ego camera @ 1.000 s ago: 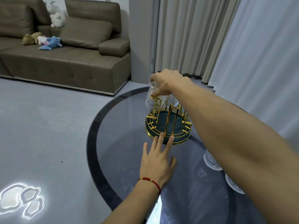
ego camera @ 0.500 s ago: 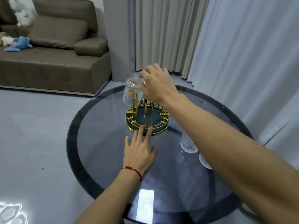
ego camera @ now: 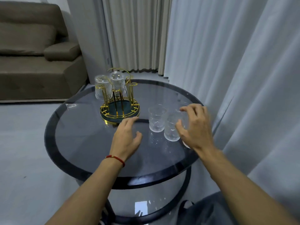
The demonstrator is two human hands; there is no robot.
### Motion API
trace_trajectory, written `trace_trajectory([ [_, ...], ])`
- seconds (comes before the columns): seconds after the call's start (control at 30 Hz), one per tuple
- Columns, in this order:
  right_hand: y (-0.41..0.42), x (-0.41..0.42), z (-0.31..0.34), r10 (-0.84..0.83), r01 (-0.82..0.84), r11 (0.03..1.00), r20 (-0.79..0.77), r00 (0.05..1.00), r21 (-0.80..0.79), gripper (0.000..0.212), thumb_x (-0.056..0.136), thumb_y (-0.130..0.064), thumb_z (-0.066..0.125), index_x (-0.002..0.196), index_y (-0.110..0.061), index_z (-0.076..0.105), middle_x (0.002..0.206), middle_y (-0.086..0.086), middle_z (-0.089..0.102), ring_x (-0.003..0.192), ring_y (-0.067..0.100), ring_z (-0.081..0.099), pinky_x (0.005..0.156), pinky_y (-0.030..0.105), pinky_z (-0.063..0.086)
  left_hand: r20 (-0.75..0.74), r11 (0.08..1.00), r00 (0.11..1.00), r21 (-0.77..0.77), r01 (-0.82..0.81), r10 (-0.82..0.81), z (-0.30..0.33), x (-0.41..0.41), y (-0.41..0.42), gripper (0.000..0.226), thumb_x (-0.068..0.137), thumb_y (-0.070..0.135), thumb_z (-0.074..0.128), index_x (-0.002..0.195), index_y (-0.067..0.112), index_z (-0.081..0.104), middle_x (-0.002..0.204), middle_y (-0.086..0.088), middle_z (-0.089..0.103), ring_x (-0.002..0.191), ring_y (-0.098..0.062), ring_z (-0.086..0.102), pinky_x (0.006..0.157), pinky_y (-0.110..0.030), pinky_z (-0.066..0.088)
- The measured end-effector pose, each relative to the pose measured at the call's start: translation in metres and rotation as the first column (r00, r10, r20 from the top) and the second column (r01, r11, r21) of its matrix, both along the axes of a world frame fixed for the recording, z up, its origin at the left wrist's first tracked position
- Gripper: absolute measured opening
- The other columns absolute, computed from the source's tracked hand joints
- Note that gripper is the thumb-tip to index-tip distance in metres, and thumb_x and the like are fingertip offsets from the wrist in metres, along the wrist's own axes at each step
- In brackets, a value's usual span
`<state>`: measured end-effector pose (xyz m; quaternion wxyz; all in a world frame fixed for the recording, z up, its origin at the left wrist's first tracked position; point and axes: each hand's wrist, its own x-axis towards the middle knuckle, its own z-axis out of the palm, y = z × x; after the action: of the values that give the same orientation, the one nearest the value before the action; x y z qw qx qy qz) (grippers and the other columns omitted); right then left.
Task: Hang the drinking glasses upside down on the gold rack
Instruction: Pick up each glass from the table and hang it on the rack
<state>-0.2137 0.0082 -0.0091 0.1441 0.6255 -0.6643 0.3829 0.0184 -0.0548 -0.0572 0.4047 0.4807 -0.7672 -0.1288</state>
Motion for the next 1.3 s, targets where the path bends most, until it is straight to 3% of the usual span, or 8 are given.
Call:
trace_trajectory([
  [0.2, 0.015, -0.037, -0.034, -0.206, 0.009, 0.894, 0.391, 0.897, 0.449, 0.115, 0.075, -0.054, 0.082, 0.16, -0.013, 0.017, 0.161, 0.013, 0.034, 0.144, 0.032, 0.038, 0.114, 0.045, 0.038, 0.084, 0.993, 0.992, -0.055, 0.1, -0.095, 0.007, -0.014, 0.014, 0.05, 0.084, 0.009, 0.064, 0.132, 0.021, 0.056, 0.122, 0.002, 0.061, 0.103, -0.016, 0.059, 0.089, -0.036, 0.055],
  [0.47, 0.016, -0.053, -0.041, -0.243, 0.028, 0.942, 0.623, 0.743, 0.334, 0.086, 0.058, -0.053, 0.091, 0.129, -0.027, 0.049, 0.117, -0.004, 0.062, 0.092, 0.013, 0.056, 0.078, 0.034, 0.049, 0.066, 0.988, 0.987, -0.035, 0.149, -0.147, 0.011, -0.037, 0.025, 0.049, 0.085, 0.019, 0.065, 0.133, 0.025, 0.055, 0.12, 0.007, 0.063, 0.097, -0.011, 0.058, 0.08, -0.041, 0.059],
  [0.63, 0.026, -0.051, -0.016, 0.003, -0.004, 1.0, 0.345, 0.939, 0.001, 0.087, 0.063, -0.066, 0.077, 0.138, -0.032, 0.049, 0.124, -0.001, 0.055, 0.114, 0.018, 0.048, 0.092, 0.028, 0.043, -0.117, 0.966, 0.968, 0.106, 0.237, -0.224, 0.024, -0.043, 0.032, 0.051, 0.085, 0.047, 0.063, 0.132, 0.03, 0.055, 0.117, 0.01, 0.062, 0.096, -0.007, 0.062, 0.078, -0.04, 0.061],
  [0.73, 0.03, -0.023, -0.006, 0.202, -0.202, 0.979, 0.163, 0.966, -0.015, 0.086, 0.067, -0.061, 0.079, 0.141, -0.028, 0.053, 0.124, 0.004, 0.051, 0.113, 0.019, 0.044, 0.089, 0.019, 0.041, -0.392, 0.789, 0.848, 0.36, 0.499, -0.357, 0.036, -0.049, 0.039, 0.077, 0.078, 0.064, 0.067, 0.145, 0.038, 0.04, 0.135, 0.007, 0.051, 0.11, -0.009, 0.063, 0.083, -0.038, 0.062],
  [0.9, 0.022, 0.022, 0.001, 0.376, -0.373, 0.927, -0.153, 0.914, 0.05, 0.088, 0.07, -0.034, 0.09, 0.148, -0.017, 0.053, 0.13, 0.015, 0.053, 0.121, 0.03, 0.044, 0.096, 0.049, 0.052, -0.531, 0.802, 0.778, 0.272, 0.532, -0.336, 0.049, -0.039, 0.039, 0.06, 0.07, 0.039, 0.083, 0.123, 0.035, 0.053, 0.113, 0.0, 0.063, 0.098, -0.012, 0.07, 0.074, -0.026, 0.059],
  [1.07, 0.013, 0.038, 0.013, 0.417, -0.506, 0.85, 0.397, 0.818, 0.149, 0.088, 0.088, -0.056, 0.067, 0.16, -0.028, 0.024, 0.16, 0.0, 0.032, 0.143, 0.013, 0.033, 0.115, 0.032, 0.033, -0.756, 0.766, 0.634, 0.308, 0.564, -0.164, 0.051, -0.013, 0.015, 0.066, 0.065, 0.035, 0.084, 0.124, 0.019, 0.057, 0.118, -0.017, 0.07, 0.111, -0.037, 0.067, 0.089, -0.049, 0.058],
  [1.17, 0.007, 0.054, 0.008, 0.373, -0.519, 0.826, 0.476, 0.796, 0.219, 0.06, 0.103, -0.057, 0.042, 0.157, -0.038, 0.026, 0.158, -0.005, 0.04, 0.14, 0.01, 0.039, 0.117, 0.043, 0.037, -0.876, 0.641, 0.471, 0.301, 0.706, -0.108, 0.045, -0.002, 0.002, 0.073, 0.069, 0.024, 0.079, 0.136, 0.012, 0.052, 0.133, -0.024, 0.061, 0.118, -0.037, 0.063, 0.096, -0.051, 0.055],
  [1.3, -0.01, 0.073, 0.012, 0.316, -0.536, 0.826, 0.644, 0.697, 0.173, 0.059, 0.1, -0.05, 0.058, 0.152, -0.043, 0.032, 0.146, -0.005, 0.049, 0.134, 0.012, 0.048, 0.112, 0.045, 0.043, -0.957, 0.511, 0.286, 0.227, 0.829, -0.039, 0.032, 0.001, -0.013, 0.074, 0.075, 0.017, 0.07, 0.144, 0.012, 0.046, 0.142, -0.025, 0.054, 0.128, -0.041, 0.056, 0.104, -0.055, 0.05],
])
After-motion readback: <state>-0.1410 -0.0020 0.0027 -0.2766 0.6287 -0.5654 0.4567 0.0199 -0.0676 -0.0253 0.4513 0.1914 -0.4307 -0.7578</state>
